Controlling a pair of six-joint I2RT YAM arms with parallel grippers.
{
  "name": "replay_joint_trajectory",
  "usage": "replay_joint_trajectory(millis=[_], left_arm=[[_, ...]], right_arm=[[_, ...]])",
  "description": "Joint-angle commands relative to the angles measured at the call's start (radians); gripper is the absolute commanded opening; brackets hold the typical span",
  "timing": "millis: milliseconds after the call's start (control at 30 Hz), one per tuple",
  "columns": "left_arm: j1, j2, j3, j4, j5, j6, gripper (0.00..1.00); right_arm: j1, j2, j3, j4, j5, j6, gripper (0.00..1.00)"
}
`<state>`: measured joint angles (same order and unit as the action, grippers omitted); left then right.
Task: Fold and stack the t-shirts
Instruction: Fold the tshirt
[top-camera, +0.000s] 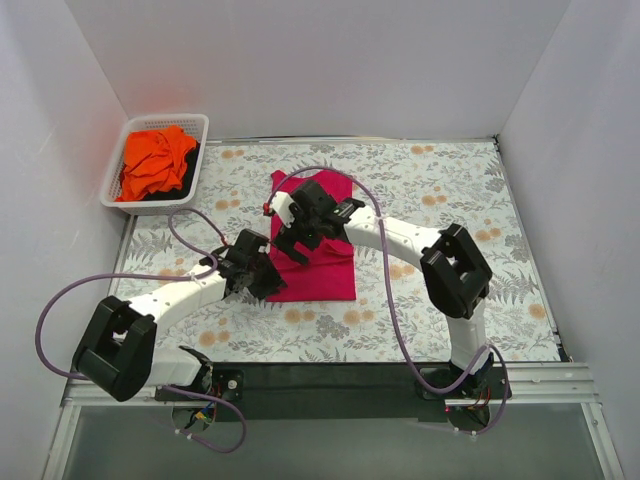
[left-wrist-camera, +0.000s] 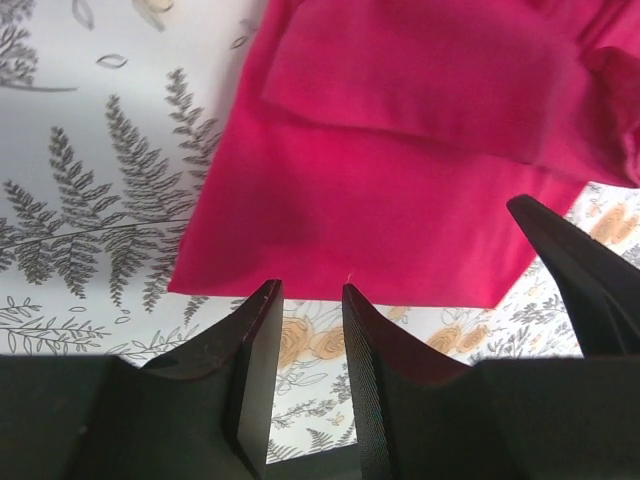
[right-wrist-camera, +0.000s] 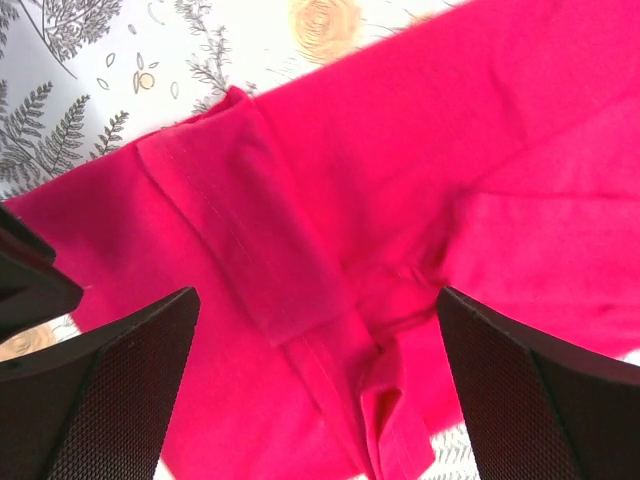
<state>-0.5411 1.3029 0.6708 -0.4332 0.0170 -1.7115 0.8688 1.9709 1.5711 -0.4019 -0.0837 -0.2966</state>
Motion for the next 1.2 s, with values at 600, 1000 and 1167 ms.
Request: replay_joint_trajectory(millis=[600,1000,1167], left_arm=[[-0.002,0.052,-0.096,0.057,0.024,-0.128,0.26],[-0.003,0.044,-0.111,0.059,0.031,-0.142,0.25],[-0.003,0.033,-0.116,0.056,0.032,-0.148,0.25]], right_arm=[[0.068,0.160,0.024,0.101,0.136,-0.161,0.92],[0.064,0.180,0.059,0.161,0.346,-0.219,0.91],[0.033,0.206,0.139,0.189,0.435,-0.263,0.91]])
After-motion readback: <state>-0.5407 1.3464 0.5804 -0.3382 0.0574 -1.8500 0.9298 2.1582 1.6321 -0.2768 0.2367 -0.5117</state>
